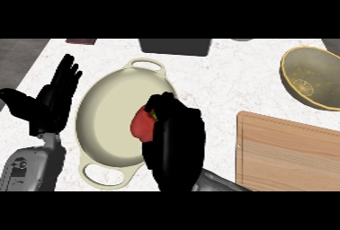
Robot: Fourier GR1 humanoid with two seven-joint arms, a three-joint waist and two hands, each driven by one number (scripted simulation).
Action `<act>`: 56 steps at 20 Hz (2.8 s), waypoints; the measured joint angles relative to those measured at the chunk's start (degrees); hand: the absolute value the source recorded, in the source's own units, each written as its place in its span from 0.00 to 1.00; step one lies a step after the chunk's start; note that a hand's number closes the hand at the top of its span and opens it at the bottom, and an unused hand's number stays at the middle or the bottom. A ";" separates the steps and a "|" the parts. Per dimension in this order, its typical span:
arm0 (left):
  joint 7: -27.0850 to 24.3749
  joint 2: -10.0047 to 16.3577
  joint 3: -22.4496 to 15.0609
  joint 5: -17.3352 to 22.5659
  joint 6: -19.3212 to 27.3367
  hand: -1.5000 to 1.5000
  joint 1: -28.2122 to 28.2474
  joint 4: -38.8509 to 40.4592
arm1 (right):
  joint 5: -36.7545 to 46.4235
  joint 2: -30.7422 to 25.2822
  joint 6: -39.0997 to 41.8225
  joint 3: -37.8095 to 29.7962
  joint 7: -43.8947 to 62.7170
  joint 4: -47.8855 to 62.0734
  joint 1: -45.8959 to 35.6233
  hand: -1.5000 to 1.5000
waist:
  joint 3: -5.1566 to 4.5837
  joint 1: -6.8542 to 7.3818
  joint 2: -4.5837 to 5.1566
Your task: Pick the bell pepper from the cutting board and place it in the pot
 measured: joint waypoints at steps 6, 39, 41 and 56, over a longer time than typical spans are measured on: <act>0.17 0.19 0.37 0.16 0.02 0.50 -0.76 0.11 | 0.27 -0.05 -3.43 -2.11 0.33 4.08 -2.10 1.00 | 0.08 -0.20 0.41; 0.17 0.50 1.28 0.77 -0.46 0.50 0.96 -1.90 | -20.34 0.45 -34.29 -11.44 -11.36 25.74 -0.04 0.00 | 0.31 -0.95 0.98; 0.20 0.44 1.27 0.61 -0.33 0.50 1.46 -2.06 | -21.58 0.48 -38.75 -10.96 -12.00 25.88 0.67 0.00 | 0.30 -1.36 0.89; 1.30 1.65 3.86 1.00 -0.45 0.50 4.12 -4.56 | -24.59 -4.88 -46.08 -6.97 -18.81 1.42 23.05 0.00 | 0.20 -4.81 0.20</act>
